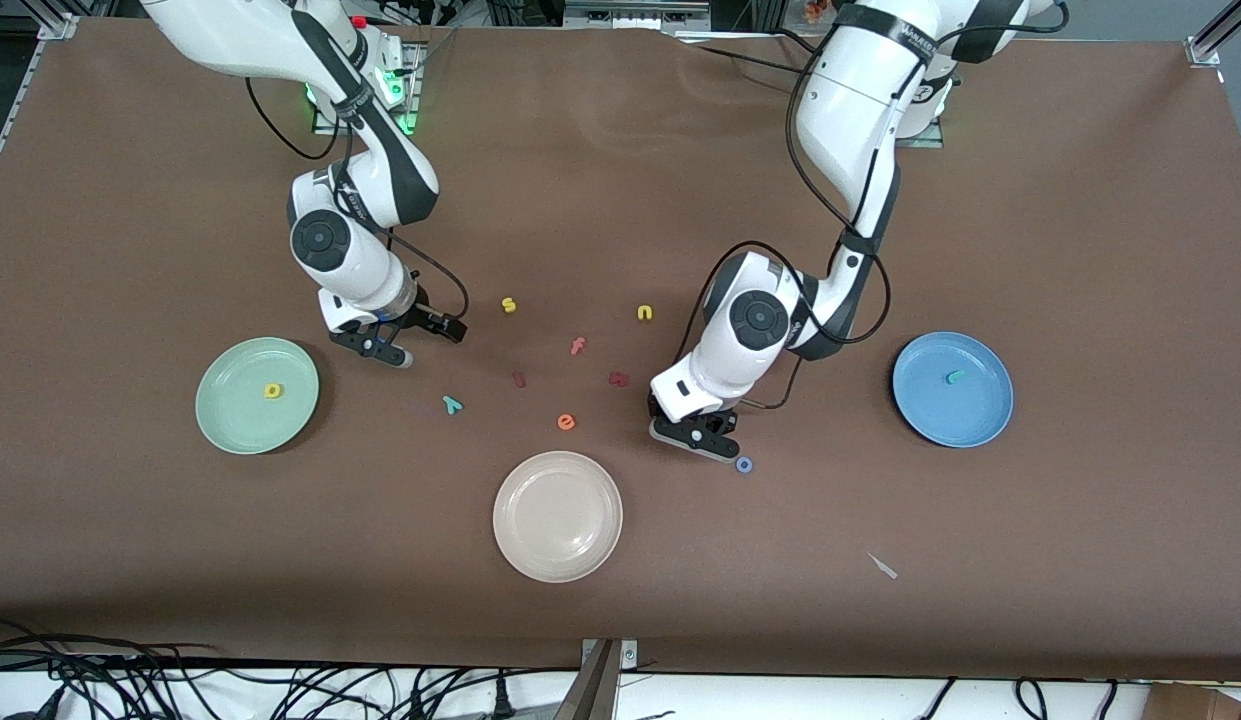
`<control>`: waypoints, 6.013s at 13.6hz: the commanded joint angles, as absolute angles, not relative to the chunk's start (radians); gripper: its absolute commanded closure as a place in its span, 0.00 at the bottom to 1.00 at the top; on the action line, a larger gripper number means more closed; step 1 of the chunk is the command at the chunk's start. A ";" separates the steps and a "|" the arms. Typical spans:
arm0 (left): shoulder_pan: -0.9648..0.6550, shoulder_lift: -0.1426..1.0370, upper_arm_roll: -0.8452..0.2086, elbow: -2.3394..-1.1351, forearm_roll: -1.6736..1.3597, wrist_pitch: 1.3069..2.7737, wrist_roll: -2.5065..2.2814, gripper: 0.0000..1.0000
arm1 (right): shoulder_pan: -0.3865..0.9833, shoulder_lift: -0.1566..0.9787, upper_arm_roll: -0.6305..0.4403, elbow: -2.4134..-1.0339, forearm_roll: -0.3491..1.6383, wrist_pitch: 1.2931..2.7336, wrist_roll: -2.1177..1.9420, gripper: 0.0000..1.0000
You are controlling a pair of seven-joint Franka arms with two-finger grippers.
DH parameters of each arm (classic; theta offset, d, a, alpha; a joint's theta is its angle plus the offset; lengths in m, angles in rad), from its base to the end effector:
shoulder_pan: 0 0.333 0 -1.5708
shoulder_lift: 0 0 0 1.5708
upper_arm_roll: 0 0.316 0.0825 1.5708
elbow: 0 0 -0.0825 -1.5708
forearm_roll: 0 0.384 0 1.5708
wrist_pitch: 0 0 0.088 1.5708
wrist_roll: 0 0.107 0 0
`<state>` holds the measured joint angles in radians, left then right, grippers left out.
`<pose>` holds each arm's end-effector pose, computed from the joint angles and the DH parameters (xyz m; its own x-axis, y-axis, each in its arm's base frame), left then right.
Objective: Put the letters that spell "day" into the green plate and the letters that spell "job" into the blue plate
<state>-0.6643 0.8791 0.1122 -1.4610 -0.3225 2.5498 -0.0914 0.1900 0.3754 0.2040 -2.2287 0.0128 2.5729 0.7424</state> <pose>0.6216 -0.3974 0.1796 0.9525 -0.2392 0.1882 -0.2706 -0.9487 0.1636 0.5032 0.2112 0.2036 0.9296 -0.3613 -0.0730 -0.3648 -0.9301 -0.0428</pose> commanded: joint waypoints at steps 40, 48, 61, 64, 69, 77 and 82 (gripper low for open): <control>-0.109 0.457 0.104 -1.948 -0.328 2.223 0.526 0.79 | 0.259 0.445 0.153 -2.258 -0.067 2.632 1.011 0.55; -0.178 0.462 0.103 -1.889 -0.428 2.239 0.520 0.43 | 0.259 0.446 0.153 -2.252 -0.067 2.638 1.011 0.63; -0.505 0.773 0.107 -1.585 -0.457 2.621 0.262 0.43 | 0.265 0.434 0.155 -2.191 -0.067 2.554 1.011 0.75; -0.525 0.819 0.113 -1.583 -0.453 2.683 0.262 0.43 | 0.265 0.433 0.153 -2.087 -0.069 2.387 0.999 0.76; -0.543 0.861 0.126 -1.582 -0.451 2.741 0.268 0.43 | 0.261 0.422 0.083 -2.003 -0.094 2.243 0.754 0.80; -0.541 0.885 0.147 -1.563 -0.448 2.747 0.328 0.66 | 0.252 0.414 -0.141 -1.987 -0.091 2.250 0.232 0.80; -0.532 0.865 0.150 -1.565 -0.448 2.744 0.353 0.82 | 0.158 0.485 -0.161 -1.901 -0.089 2.252 0.019 0.77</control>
